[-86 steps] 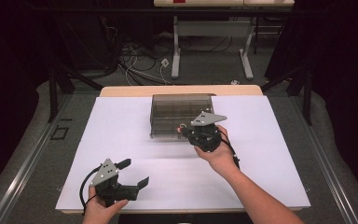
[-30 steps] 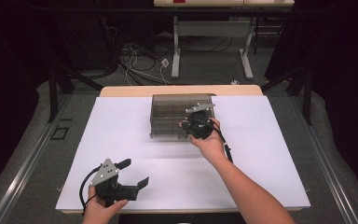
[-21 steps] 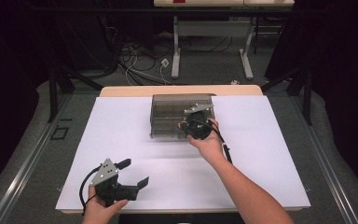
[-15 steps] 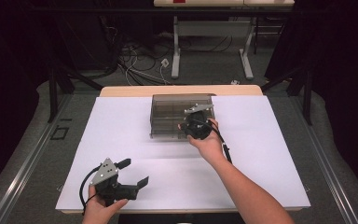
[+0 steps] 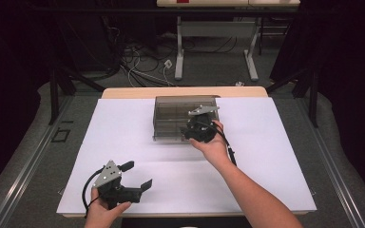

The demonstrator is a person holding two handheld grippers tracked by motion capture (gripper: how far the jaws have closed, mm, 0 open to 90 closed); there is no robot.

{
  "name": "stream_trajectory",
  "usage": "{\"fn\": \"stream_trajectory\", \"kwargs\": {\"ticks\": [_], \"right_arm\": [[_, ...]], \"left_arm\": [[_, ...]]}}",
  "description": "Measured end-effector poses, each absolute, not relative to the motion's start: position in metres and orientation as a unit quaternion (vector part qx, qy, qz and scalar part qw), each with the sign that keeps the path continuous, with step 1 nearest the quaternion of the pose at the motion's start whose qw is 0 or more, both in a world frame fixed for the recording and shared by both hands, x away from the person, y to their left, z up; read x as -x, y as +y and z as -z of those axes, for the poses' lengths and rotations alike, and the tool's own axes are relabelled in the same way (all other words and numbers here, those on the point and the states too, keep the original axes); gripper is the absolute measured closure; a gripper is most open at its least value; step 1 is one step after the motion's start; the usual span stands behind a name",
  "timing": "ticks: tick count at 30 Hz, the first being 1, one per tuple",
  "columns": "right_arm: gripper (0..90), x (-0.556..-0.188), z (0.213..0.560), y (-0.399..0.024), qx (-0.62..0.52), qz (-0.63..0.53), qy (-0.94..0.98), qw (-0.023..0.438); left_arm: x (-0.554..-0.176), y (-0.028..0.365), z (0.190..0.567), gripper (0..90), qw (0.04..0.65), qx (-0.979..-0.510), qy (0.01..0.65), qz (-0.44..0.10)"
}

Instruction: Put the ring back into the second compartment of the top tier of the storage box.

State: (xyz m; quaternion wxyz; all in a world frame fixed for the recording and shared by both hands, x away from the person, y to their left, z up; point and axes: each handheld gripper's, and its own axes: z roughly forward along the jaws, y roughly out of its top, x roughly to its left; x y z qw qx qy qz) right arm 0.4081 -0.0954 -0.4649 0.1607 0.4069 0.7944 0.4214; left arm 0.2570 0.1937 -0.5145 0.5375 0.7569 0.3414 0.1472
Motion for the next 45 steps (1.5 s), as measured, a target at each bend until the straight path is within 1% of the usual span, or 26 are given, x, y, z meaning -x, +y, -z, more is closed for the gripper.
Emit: {"fn": "stream_trajectory", "kwargs": {"ticks": [1,2,4,5,6,7,8,10,14,17,22,26,33,38,40,41,42,44,45], "right_arm": [[59.6,-0.407,0.464,-0.096,-0.408,-0.425,0.792,0.16],[59.6,-0.407,0.464,-0.096,-0.408,-0.425,0.792,0.16],[56.1,-0.406,0.463,-0.097,-0.409,-0.426,0.792,0.156],[52.1,-0.405,0.462,-0.098,-0.407,-0.425,0.794,0.152],[52.1,-0.405,0.462,-0.098,-0.407,-0.425,0.794,0.152],[47.9,-0.405,0.462,-0.098,-0.405,-0.429,0.793,0.151],[47.9,-0.405,0.462,-0.098,-0.405,-0.429,0.793,0.151],[43.9,-0.405,0.462,-0.098,-0.403,-0.428,0.796,0.147],[40.4,-0.401,0.461,-0.097,-0.399,-0.423,0.8,0.148],[40.2,-0.398,0.461,-0.098,-0.396,-0.431,0.796,0.15],[39.4,-0.392,0.456,-0.102,-0.395,-0.438,0.796,0.138],[39.3,-0.385,0.453,-0.107,-0.382,-0.457,0.79,0.145],[35.6,-0.372,0.449,-0.118,-0.368,-0.465,0.79,0.154],[27.7,-0.363,0.447,-0.129,-0.365,-0.485,0.781,0.149],[23.2,-0.361,0.445,-0.133,-0.363,-0.489,0.779,0.148],[19.8,-0.357,0.445,-0.136,-0.358,-0.496,0.776,0.155],[19.8,-0.357,0.445,-0.136,-0.358,-0.496,0.776,0.155],[15.8,-0.353,0.445,-0.139,-0.355,-0.494,0.777,0.162],[15.6,-0.35,0.444,-0.141,-0.353,-0.491,0.779,0.166]], "left_arm": [[-0.257,0.194,0.514,5.7,0.538,-0.757,0.341,-0.147],[-0.257,0.194,0.514,5.7,0.538,-0.757,0.341,-0.147],[-0.257,0.193,0.514,5.7,0.538,-0.756,0.342,-0.147],[-0.257,0.194,0.514,5.7,0.536,-0.759,0.34,-0.145],[-0.257,0.194,0.514,5.7,0.536,-0.759,0.34,-0.145],[-0.256,0.194,0.514,5.7,0.537,-0.758,0.34,-0.145],[-0.256,0.194,0.514,5.7,0.537,-0.758,0.34,-0.145],[-0.257,0.194,0.514,5.7,0.539,-0.756,0.341,-0.148],[-0.256,0.195,0.513,5.7,0.535,-0.76,0.337,-0.147],[-0.256,0.195,0.514,5.7,0.536,-0.76,0.338,-0.147],[-0.256,0.194,0.513,5.7,0.535,-0.76,0.338,-0.146],[-0.256,0.194,0.514,5.7,0.538,-0.757,0.339,-0.148],[-0.255,0.194,0.514,5.7,0.539,-0.756,0.342,-0.147],[-0.255,0.194,0.514,5.7,0.538,-0.757,0.341,-0.148],[-0.255,0.194,0.514,5.7,0.538,-0.757,0.341,-0.148],[-0.255,0.194,0.514,5.7,0.538,-0.757,0.341,-0.148],[-0.255,0.194,0.514,5.7,0.538,-0.756,0.341,-0.148],[-0.255,0.194,0.514,5.7,0.537,-0.757,0.342,-0.145],[-0.255,0.194,0.514,5.7,0.537,-0.757,0.343,-0.145]]}}
